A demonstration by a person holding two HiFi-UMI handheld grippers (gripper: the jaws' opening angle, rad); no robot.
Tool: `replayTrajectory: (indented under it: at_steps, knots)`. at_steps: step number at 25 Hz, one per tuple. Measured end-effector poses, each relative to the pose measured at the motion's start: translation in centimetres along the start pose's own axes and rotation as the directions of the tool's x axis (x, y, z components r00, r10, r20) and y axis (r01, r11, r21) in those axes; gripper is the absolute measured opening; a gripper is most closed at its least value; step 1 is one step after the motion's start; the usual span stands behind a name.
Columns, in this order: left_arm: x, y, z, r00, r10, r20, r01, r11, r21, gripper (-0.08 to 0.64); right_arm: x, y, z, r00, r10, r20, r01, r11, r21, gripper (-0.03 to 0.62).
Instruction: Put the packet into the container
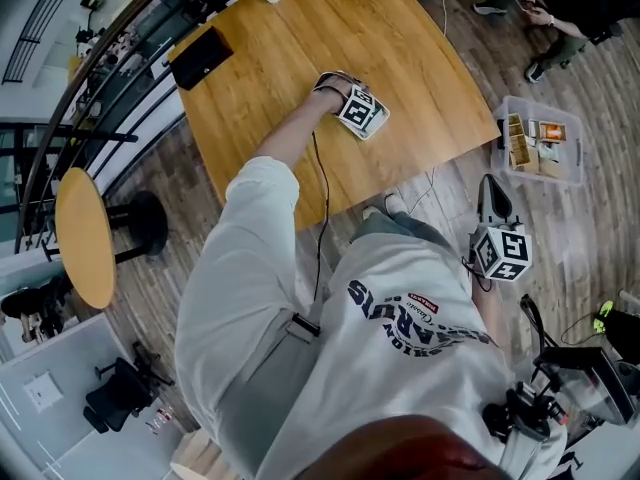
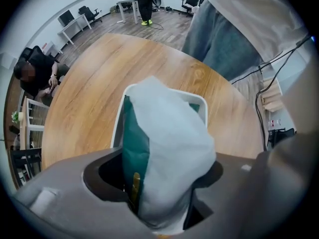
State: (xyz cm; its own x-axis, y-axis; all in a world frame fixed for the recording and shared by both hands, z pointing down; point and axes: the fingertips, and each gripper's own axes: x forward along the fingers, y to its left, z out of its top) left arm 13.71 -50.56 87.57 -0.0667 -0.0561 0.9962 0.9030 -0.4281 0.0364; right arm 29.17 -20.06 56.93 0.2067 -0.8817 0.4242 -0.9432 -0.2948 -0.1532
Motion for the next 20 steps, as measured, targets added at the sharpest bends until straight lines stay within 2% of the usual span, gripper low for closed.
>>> replayTrajectory:
  at_steps: [4,8,11,14,16,17,18,19,20]
  knots:
    - [-0.2,0.3,-0.3,1.000,0.001,-0.004,-0.001,1.000,-0.028,0.341,0.3,-0.2,0.1,1.000,0.005,0.001,-0.005,1.000,-0.004,0.008]
    - [-2.0,1.1,-0.4,0.999,0.044,-0.003,-0.044,0.999,-0.016,0.358,0.8,0.0,0.5,1.000,0.024,0.002,-0.024,1.000,-0.012,0.008]
    - [-5.3,1.5,-0.5,0.993,0.116,0.017,-0.115,0.993,-0.042,0.370,0.9,1.2,1.7,0.998,0.059,0.016,-0.059,0.998,-0.031,0.008]
    - [-10.2,2.6,-0.6,0.971,0.226,0.075,-0.216,0.969,-0.116,0.370,1.6,2.2,2.9,0.994,0.100,0.034,-0.098,0.994,-0.055,0.008]
    - [-14.3,3.1,-0.8,0.941,0.317,0.118,-0.292,0.937,-0.189,0.370,2.2,2.8,3.4,0.991,0.126,0.042,-0.123,0.990,-0.068,0.008]
    - [-16.4,3.3,-1.1,0.919,0.371,0.135,-0.334,0.913,-0.235,0.370,2.5,3.2,3.7,0.989,0.142,0.047,-0.138,0.988,-0.075,0.008]
    - [-18.7,3.4,-1.6,0.888,0.435,0.149,-0.382,0.878,-0.289,0.370,2.8,3.6,4.0,0.986,0.159,0.052,-0.154,0.985,-0.084,0.008]
    - [-21.2,3.4,-2.2,0.848,0.506,0.156,-0.432,0.832,-0.349,0.368,3.1,4.0,4.4,0.983,0.177,0.059,-0.171,0.981,-0.094,0.008]
    - [-23.9,3.2,-3.0,0.798,0.580,0.160,-0.478,0.773,-0.416,0.368,3.6,4.4,5.0,0.979,0.195,0.067,-0.187,0.977,-0.106,0.008]
